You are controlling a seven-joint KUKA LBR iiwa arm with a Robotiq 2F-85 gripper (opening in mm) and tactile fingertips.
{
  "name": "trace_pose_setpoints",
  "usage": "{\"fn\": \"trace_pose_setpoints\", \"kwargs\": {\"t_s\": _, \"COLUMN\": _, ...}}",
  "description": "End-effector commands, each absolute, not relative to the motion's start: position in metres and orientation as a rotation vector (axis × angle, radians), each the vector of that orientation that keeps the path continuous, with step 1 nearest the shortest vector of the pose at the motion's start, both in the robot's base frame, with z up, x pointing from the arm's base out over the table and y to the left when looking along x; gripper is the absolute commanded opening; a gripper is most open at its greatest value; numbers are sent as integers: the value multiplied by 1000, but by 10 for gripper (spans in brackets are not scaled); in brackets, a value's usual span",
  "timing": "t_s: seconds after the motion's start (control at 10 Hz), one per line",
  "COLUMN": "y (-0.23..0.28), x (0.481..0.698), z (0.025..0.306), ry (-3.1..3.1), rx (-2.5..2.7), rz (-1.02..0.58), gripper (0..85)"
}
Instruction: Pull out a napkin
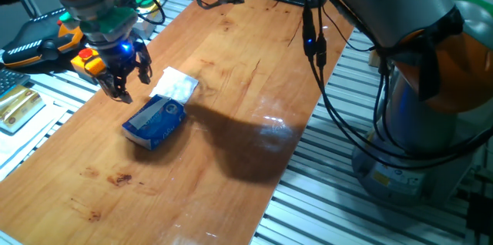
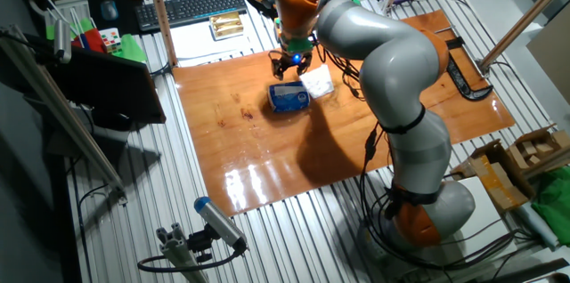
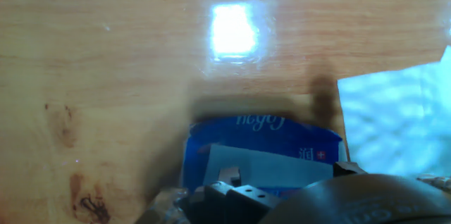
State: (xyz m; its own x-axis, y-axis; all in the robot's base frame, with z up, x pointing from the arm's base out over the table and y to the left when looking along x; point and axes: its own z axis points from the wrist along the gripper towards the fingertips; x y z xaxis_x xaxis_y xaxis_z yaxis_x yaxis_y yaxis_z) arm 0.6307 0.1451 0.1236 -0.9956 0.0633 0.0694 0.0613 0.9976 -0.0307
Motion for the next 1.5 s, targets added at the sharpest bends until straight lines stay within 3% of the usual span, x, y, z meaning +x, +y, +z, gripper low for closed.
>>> {"fn": "trace_pose_setpoints", "kwargs": {"t_s": 0.0, "y": 145, "x": 631, "z": 123, "ry": -3069, "rx": -104, "rz": 49, "gripper": 677}}
{"fn": "trace_pose_setpoints", "kwargs": {"t_s": 1.4, "y": 156, "x": 620, "z": 73, "ry": -3117, "rx": -139, "rz": 54, "gripper": 677}}
